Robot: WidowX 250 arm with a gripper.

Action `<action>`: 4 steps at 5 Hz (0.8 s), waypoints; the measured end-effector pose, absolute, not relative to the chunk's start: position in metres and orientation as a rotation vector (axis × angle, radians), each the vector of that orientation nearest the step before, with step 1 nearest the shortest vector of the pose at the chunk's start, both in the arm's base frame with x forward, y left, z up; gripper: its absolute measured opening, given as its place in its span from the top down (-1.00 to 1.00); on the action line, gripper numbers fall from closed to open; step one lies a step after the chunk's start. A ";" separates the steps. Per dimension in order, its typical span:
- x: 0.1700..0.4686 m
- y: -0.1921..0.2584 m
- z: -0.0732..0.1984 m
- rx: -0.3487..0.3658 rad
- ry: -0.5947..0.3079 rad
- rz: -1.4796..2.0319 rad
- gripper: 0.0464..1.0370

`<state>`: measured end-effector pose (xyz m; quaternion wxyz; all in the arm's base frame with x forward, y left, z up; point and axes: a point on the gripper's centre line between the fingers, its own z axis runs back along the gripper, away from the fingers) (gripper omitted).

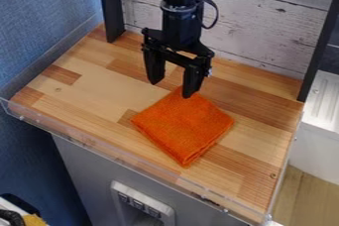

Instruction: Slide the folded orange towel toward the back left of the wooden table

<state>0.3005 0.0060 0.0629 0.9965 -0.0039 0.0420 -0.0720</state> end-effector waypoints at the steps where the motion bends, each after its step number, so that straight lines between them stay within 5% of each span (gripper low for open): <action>1: 0.299 -0.001 0.068 -0.002 0.042 -0.238 -0.92; 4: 0.287 -0.030 0.066 0.019 -0.038 -0.474 -0.83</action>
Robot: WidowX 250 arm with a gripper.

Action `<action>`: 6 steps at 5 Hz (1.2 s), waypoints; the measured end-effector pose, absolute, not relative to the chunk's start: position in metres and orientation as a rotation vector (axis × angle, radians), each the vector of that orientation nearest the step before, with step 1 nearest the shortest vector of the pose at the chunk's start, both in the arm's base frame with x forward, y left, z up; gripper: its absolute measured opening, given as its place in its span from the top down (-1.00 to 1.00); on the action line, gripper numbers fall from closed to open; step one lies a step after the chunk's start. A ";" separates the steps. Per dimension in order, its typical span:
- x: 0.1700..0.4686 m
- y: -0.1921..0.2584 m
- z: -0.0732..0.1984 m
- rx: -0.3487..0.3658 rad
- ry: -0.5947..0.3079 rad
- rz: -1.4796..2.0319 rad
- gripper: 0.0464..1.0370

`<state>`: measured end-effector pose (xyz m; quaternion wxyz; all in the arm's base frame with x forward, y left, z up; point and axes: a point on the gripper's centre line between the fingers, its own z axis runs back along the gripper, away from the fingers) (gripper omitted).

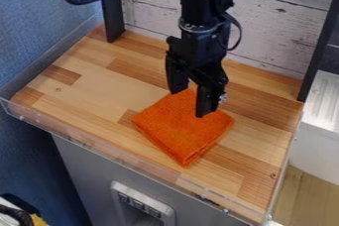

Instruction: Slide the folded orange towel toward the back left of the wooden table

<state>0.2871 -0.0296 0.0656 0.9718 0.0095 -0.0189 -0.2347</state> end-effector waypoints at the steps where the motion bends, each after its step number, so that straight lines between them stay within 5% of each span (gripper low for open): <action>1: 0.286 -0.036 0.062 0.019 -0.046 -0.519 -0.28; 3: 0.285 -0.044 0.055 -0.011 -0.068 -0.584 0.78; 4: 0.282 -0.047 0.045 -0.034 -0.044 -0.618 0.96; 6: 0.276 -0.040 0.028 -0.061 0.024 -0.633 0.97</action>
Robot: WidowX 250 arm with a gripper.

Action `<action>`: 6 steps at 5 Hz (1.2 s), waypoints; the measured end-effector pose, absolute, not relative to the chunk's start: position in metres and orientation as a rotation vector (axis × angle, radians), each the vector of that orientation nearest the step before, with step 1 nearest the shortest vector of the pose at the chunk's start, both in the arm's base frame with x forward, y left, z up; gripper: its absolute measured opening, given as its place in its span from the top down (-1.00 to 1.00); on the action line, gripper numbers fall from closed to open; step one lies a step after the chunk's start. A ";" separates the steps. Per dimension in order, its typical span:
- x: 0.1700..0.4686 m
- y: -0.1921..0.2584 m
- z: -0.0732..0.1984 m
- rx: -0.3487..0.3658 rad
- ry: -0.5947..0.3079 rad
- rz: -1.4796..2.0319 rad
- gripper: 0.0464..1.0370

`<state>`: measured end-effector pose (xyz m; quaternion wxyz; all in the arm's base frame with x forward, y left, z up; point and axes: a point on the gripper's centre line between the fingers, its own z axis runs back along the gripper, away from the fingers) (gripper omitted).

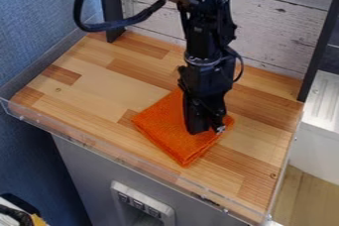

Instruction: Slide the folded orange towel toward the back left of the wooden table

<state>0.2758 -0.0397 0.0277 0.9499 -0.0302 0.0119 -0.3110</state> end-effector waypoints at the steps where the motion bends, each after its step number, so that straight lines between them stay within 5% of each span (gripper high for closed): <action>1: 0.274 -0.036 0.023 -0.056 0.048 -0.622 0.97; 6: 0.301 0.005 0.011 0.057 0.027 -0.367 0.97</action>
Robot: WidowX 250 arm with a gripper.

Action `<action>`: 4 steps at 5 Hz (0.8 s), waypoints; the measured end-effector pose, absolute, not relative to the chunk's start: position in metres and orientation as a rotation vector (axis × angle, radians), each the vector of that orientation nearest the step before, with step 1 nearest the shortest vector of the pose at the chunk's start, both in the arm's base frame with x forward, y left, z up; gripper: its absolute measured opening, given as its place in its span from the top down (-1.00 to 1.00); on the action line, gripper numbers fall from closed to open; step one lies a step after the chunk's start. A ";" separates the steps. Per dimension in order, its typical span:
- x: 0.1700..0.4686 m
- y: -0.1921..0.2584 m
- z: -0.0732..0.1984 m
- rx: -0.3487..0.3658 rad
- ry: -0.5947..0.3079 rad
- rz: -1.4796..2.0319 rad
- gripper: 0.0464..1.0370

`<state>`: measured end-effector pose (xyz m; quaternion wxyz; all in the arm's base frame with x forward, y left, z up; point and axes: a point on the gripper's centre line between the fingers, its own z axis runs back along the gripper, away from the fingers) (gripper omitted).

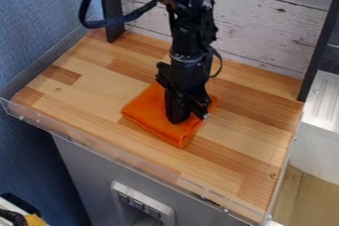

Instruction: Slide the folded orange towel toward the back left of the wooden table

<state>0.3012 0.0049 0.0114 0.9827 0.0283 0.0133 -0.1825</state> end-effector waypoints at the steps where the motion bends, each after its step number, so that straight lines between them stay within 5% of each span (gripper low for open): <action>1: 0.314 0.020 0.012 0.058 0.008 -0.272 0.97; 4: 0.334 0.052 0.013 0.006 -0.025 -0.068 0.92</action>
